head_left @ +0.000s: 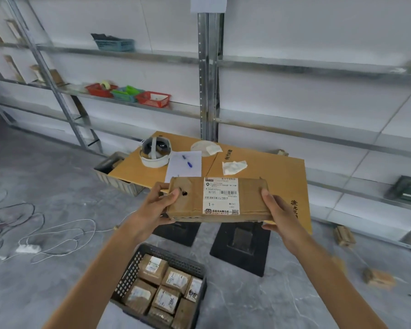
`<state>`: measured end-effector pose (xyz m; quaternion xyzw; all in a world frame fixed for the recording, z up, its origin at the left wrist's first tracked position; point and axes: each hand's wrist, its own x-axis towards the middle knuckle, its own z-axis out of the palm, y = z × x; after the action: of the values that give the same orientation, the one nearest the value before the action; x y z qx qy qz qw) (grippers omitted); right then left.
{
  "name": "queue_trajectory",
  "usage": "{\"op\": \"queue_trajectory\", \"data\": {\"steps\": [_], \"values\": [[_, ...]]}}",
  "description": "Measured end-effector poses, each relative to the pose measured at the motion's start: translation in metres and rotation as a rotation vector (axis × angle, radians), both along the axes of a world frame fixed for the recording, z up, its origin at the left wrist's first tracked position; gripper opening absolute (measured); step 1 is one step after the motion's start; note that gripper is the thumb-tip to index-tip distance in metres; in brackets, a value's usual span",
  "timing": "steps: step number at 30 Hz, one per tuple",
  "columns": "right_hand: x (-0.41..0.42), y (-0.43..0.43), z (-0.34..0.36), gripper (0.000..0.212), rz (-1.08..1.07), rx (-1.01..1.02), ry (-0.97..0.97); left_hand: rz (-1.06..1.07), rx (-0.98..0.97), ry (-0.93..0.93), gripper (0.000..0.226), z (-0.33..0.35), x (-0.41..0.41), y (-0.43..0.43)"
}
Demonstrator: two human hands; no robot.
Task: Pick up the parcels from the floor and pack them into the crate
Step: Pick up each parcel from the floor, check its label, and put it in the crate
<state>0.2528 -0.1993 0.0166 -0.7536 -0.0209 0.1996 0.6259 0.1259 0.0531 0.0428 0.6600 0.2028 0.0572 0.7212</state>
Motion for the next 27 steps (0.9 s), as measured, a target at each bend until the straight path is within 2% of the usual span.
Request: {"op": "queue_trajectory", "data": {"steps": [4,8,15,22,27], "values": [[0.024,0.038,-0.014,0.042,-0.022,-0.023,0.048,0.024,0.014,0.068,0.037,-0.011,0.022,0.039],[0.054,0.08,-0.028,0.047,0.002,-0.035,0.083,0.043,0.026,0.103,0.029,-0.025,0.054,0.08],[0.088,0.158,-0.058,0.047,0.015,-0.096,0.162,0.068,0.054,0.208,0.032,-0.054,0.095,0.154],[0.073,0.225,-0.109,0.033,0.02,-0.174,0.268,0.03,0.13,0.335,0.03,-0.115,0.105,0.241],[0.048,0.275,-0.159,0.041,-0.114,-0.212,0.333,-0.065,0.134,0.43,0.03,-0.177,0.119,0.29]]}}
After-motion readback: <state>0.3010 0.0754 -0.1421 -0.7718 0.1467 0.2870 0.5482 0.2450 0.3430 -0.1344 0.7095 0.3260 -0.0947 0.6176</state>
